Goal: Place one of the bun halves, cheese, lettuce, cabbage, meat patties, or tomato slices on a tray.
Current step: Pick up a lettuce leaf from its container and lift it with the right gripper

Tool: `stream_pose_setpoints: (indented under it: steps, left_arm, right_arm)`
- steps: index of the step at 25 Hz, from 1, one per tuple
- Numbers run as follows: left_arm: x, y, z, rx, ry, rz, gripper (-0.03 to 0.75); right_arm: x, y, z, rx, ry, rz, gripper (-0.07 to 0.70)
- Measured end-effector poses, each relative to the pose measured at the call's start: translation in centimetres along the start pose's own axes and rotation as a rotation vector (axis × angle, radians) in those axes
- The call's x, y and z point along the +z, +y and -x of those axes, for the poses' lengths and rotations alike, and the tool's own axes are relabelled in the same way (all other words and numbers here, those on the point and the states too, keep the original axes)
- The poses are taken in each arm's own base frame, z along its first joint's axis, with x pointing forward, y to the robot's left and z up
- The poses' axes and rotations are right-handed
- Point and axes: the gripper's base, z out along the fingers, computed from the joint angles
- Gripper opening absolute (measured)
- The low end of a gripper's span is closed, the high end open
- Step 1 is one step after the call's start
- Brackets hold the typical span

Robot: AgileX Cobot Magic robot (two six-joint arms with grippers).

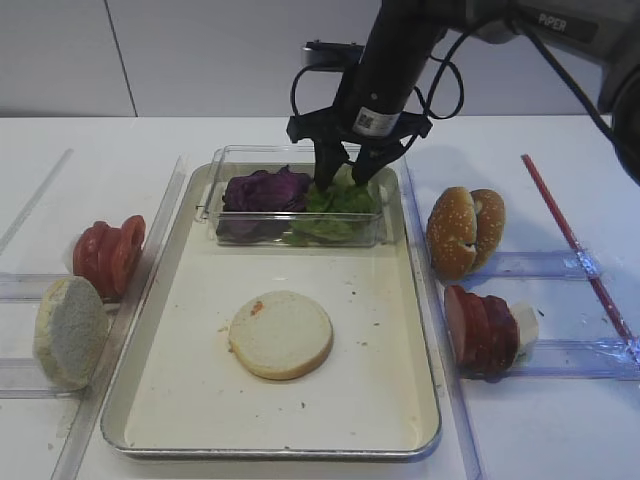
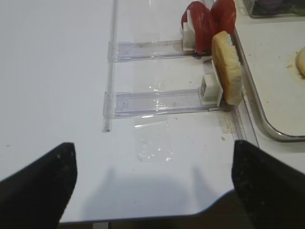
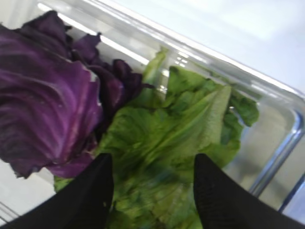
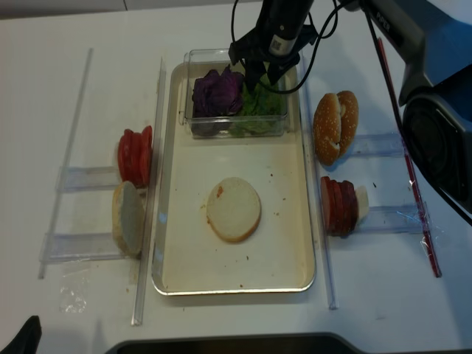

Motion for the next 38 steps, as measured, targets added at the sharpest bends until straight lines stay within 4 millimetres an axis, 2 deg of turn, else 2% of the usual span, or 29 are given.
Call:
stream_pose_setpoints:
  steps: [38]
  left_arm:
    - [0.0, 0.0, 0.0, 0.000, 0.000, 0.000, 0.645]
  right_arm:
    - [2.0, -0.7, 0.0, 0.007, 0.027, -0.010, 0.421]
